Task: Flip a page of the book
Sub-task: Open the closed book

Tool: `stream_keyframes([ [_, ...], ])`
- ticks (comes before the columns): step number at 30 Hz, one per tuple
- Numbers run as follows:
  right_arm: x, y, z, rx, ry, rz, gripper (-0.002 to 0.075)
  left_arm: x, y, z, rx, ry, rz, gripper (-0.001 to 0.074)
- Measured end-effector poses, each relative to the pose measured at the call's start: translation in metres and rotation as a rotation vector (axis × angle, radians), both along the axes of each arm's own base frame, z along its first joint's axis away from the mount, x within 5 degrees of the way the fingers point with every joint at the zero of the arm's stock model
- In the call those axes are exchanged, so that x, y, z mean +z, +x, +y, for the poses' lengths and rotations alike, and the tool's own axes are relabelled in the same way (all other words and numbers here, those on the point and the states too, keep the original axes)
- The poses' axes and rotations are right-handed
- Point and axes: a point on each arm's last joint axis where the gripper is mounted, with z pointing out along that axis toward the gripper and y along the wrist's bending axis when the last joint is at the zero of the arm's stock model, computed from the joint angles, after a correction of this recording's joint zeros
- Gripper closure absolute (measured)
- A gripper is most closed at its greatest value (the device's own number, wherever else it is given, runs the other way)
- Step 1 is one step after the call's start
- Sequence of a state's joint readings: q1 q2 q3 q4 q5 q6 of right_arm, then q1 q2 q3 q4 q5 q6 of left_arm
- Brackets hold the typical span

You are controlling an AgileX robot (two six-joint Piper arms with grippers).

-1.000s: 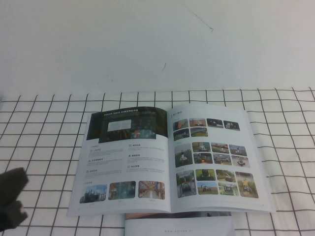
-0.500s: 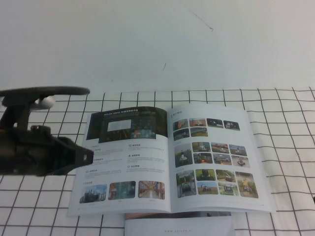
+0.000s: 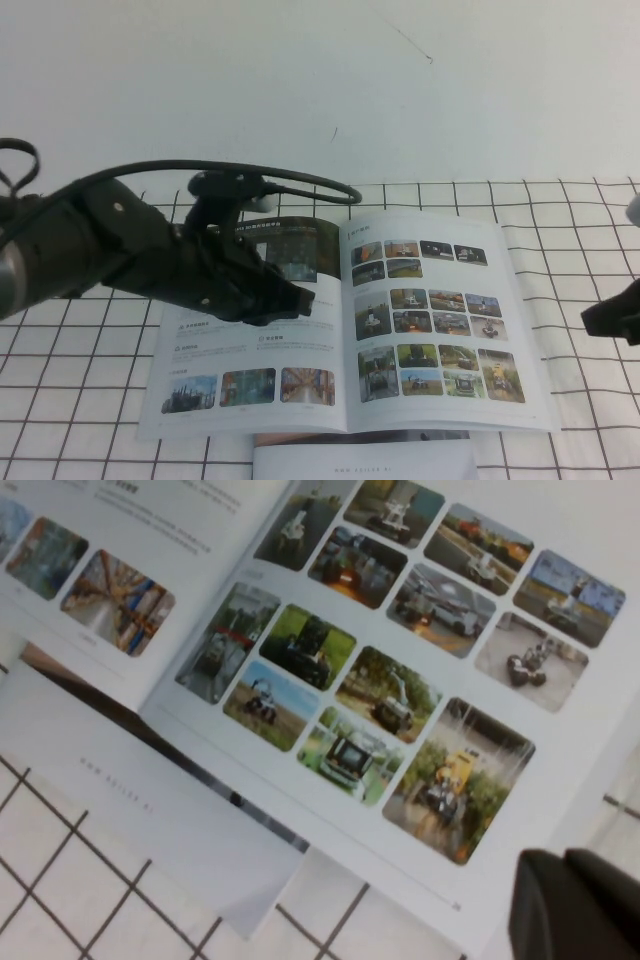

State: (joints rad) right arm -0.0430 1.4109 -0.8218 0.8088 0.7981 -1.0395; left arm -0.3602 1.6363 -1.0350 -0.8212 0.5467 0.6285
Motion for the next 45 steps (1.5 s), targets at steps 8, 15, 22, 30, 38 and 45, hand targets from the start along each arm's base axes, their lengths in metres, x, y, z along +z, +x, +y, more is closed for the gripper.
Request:
stream_keyframes([
  [8,-0.023,0.051,0.019,0.034,-0.018,-0.004,0.0721,-0.044,0.037,-0.015,0.077,0.003,0.132,0.0737],
  [15,-0.054,0.082,0.025,0.006,0.042,0.083,0.0452,-0.075,0.057,-0.022,0.154,-0.004,0.209,0.0737],
  [22,-0.081,0.107,0.032,0.033,0.120,0.245,0.0303,-0.089,0.061,-0.022,0.172,0.007,0.240,0.0737],
  [30,-0.097,0.117,0.025,0.010,0.019,0.306,0.0295,-0.095,0.063,-0.023,0.210,-0.004,0.279,0.0737],
  [38,-0.101,0.118,0.023,0.001,-0.009,0.318,0.0295,-0.095,0.063,-0.023,0.207,-0.006,0.280,0.0737],
  [45,-0.108,0.118,0.023,-0.008,-0.007,0.343,0.0295,-0.096,0.063,-0.023,0.205,-0.005,0.285,0.0737],
])
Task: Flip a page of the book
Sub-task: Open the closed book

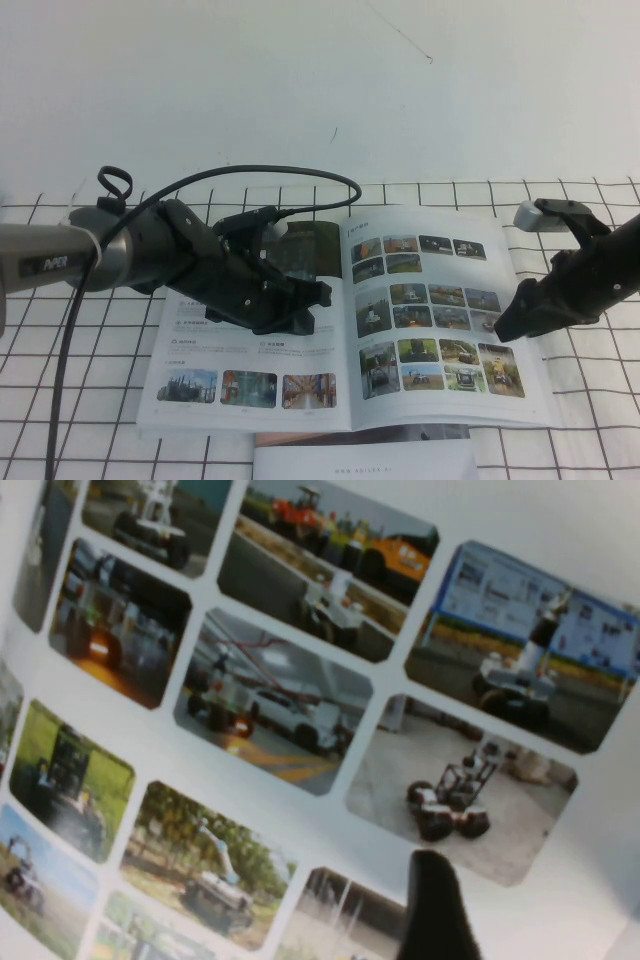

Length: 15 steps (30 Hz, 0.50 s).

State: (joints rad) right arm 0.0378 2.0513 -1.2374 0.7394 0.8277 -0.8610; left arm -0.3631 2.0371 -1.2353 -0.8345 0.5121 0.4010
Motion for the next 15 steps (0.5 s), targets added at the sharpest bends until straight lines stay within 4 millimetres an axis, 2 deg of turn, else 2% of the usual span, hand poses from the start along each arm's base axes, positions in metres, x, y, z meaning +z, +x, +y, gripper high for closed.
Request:
stream_keyframes([
  [15,0.000,0.003,0.012,-0.052,0.163,0.031,0.0295,0.000,0.000,0.000,-0.003,-0.001,0.004,0.0737],
])
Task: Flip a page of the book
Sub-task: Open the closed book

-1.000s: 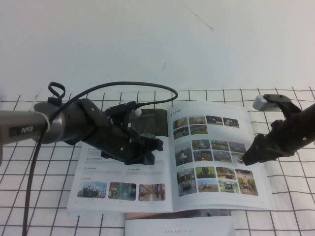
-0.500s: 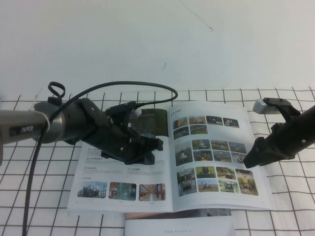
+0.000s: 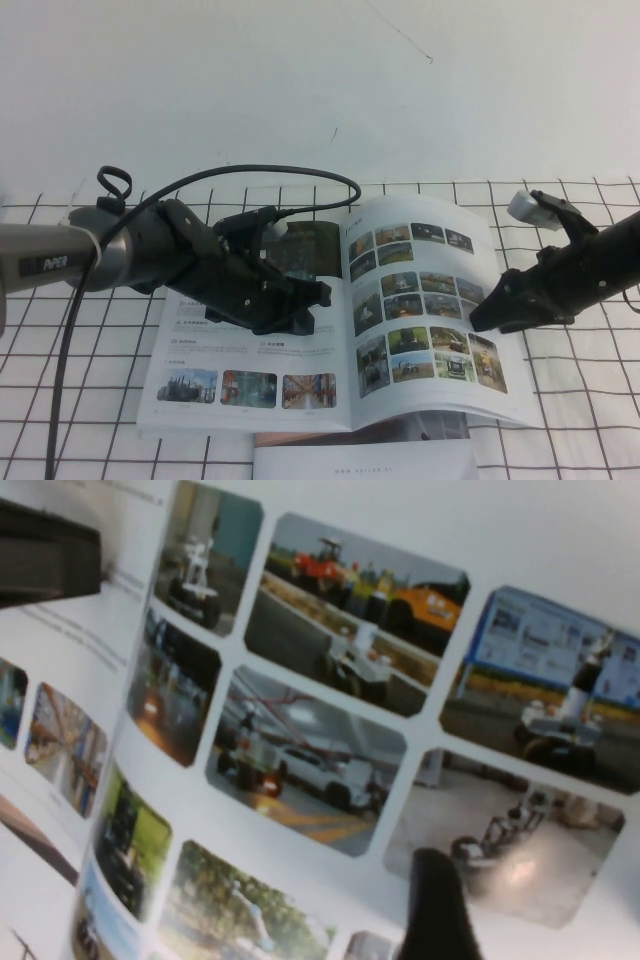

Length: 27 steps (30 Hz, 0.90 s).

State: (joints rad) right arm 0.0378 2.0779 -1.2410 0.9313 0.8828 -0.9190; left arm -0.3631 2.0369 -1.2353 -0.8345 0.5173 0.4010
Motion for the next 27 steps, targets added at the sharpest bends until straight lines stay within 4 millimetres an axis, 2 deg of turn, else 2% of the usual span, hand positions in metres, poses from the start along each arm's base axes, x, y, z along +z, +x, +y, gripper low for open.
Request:
stream_keyframes([
  [11,0.011,-0.001,0.010,0.016,0.165,0.004,0.0295,0.000,0.000,0.000,-0.002,0.001,-0.002,0.0737],
  [17,0.013,-0.001,0.012,0.010,0.193,0.004,0.0295,0.000,0.000,0.000,-0.004,0.002,-0.004,0.0737],
  [20,0.013,0.000,0.009,0.024,0.142,0.003,0.0297,0.000,0.000,0.000,-0.006,0.005,-0.005,0.0737],
  [27,0.019,0.006,-0.008,0.035,-0.124,0.025,0.0297,0.000,0.000,0.001,-0.015,0.010,-0.004,0.0737],
])
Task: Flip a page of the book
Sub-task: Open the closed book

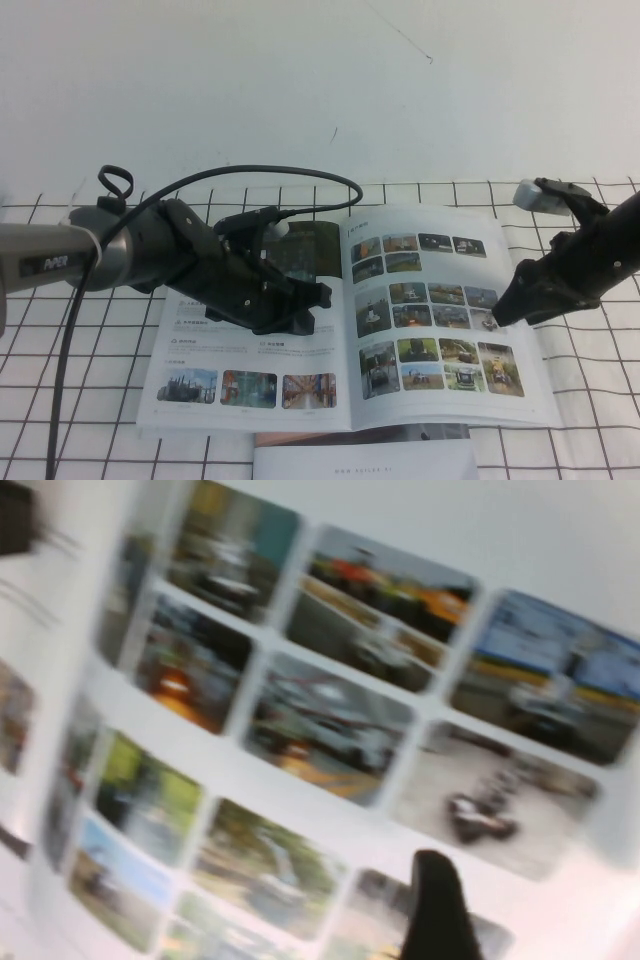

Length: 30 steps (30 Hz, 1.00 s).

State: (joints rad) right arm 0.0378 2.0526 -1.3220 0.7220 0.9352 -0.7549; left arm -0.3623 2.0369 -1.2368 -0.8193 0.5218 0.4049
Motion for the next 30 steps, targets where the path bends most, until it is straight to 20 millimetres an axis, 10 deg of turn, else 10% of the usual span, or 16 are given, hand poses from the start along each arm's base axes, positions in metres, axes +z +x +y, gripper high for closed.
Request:
stream_keyframes([
  [30,-0.013,0.009,0.011,-0.083,0.150,0.038,0.0297,0.000,0.000,0.000,-0.005,0.007,-0.002,0.0738],
])
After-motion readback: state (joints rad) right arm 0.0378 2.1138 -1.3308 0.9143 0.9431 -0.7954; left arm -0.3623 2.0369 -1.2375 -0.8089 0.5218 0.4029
